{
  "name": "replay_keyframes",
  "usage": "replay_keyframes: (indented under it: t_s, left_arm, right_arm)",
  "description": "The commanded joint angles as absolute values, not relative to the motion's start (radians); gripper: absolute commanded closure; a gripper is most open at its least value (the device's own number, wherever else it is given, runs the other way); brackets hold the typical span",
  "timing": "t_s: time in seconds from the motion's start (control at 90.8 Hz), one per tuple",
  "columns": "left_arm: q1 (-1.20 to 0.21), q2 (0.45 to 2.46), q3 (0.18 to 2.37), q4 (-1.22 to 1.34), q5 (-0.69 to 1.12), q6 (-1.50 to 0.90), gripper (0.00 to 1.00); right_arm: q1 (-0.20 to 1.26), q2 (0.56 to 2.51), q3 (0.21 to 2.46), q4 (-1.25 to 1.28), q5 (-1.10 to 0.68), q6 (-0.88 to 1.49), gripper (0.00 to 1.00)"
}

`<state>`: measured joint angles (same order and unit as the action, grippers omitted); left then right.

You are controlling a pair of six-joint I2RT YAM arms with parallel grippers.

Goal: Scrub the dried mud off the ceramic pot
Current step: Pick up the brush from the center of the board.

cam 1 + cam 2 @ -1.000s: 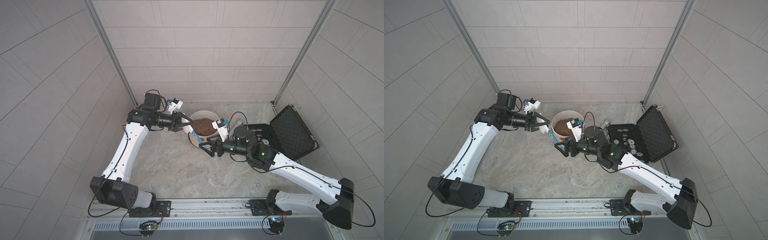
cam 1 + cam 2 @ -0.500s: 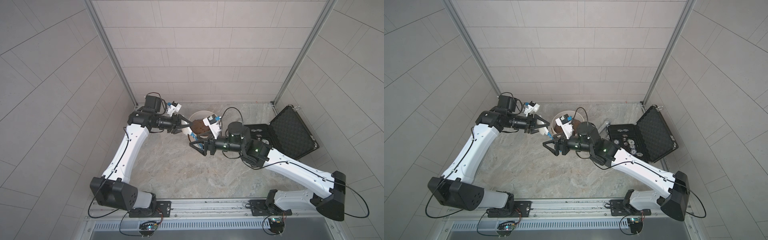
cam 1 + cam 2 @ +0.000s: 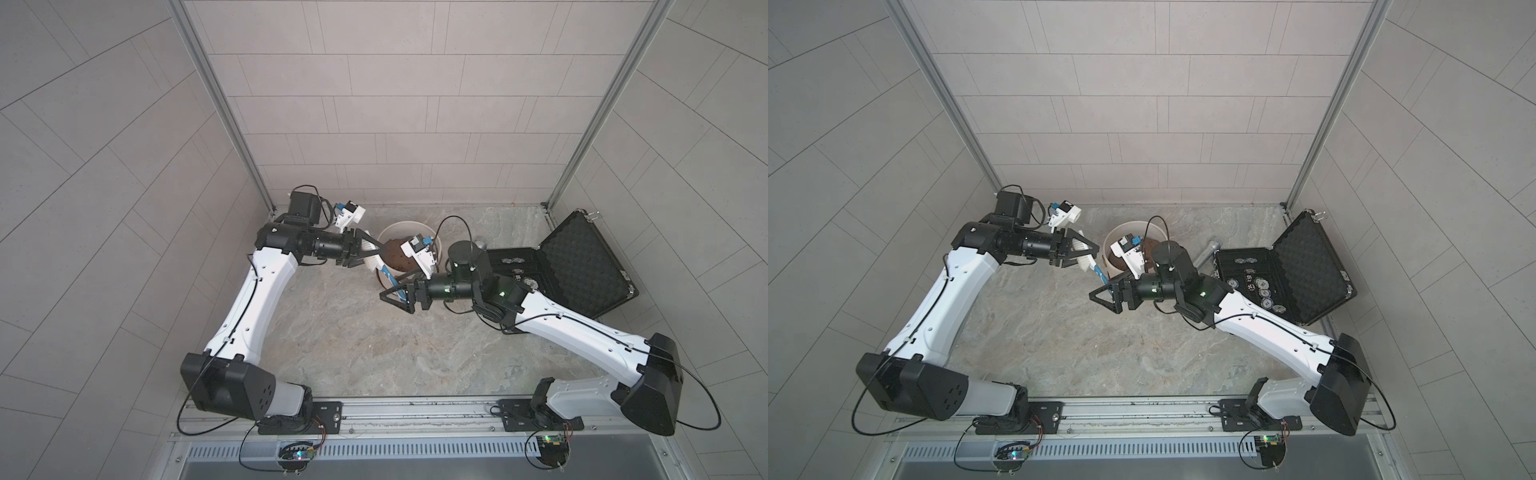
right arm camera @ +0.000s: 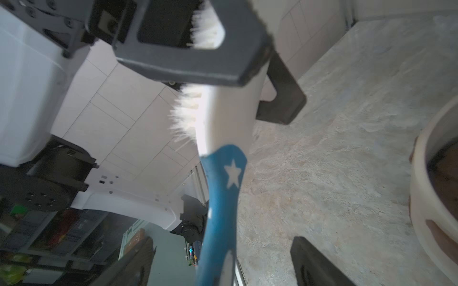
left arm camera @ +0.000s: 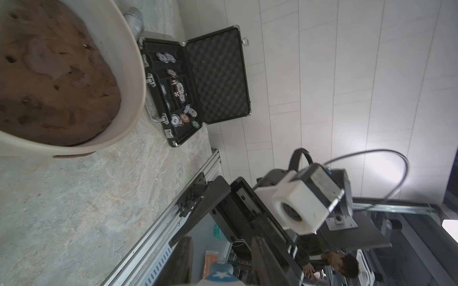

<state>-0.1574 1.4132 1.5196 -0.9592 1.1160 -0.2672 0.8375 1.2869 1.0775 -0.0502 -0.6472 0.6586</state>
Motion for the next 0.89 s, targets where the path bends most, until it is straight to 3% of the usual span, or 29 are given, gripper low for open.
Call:
replay_keyframes:
  t_s: [0.0, 0.165, 0.44, 0.561, 0.682, 0.771, 0.881]
  left_arm:
    - [-0.154, 1.406, 1.567, -1.032, 1.288, -0.03, 0.79]
    - [-0.155, 1.425, 1.626, -1.203, 1.414, 0.297, 0.8]
    - [-0.156, 1.427, 1.634, -1.342, 1.52, 0.488, 0.8]
    - [-0.156, 1.424, 1.638, -1.366, 1.513, 0.524, 0.81]
    - [-0.157, 1.417, 1.638, -1.393, 1.506, 0.564, 0.81]
    - [-0.155, 1.412, 1.631, -1.399, 1.501, 0.574, 0.8]
    - [-0.155, 1.406, 1.629, -1.399, 1.494, 0.576, 0.6]
  right_arm:
    - [0.819, 1.245, 1.043, 0.186, -0.971, 0.825, 0.04]
    - [0.819, 1.263, 1.013, 0.364, -1.081, 0.995, 0.03]
    - [0.832, 1.373, 0.983, 0.911, -1.084, 1.357, 0.1]
    - [0.855, 1.433, 0.993, 1.059, -1.063, 1.453, 0.23]
    - [0.865, 1.471, 1.002, 1.125, -1.054, 1.503, 0.49]
    - [0.867, 1.478, 1.005, 1.129, -1.048, 1.502, 0.54]
    - [0.871, 1.472, 1.01, 1.096, -1.049, 1.478, 0.72]
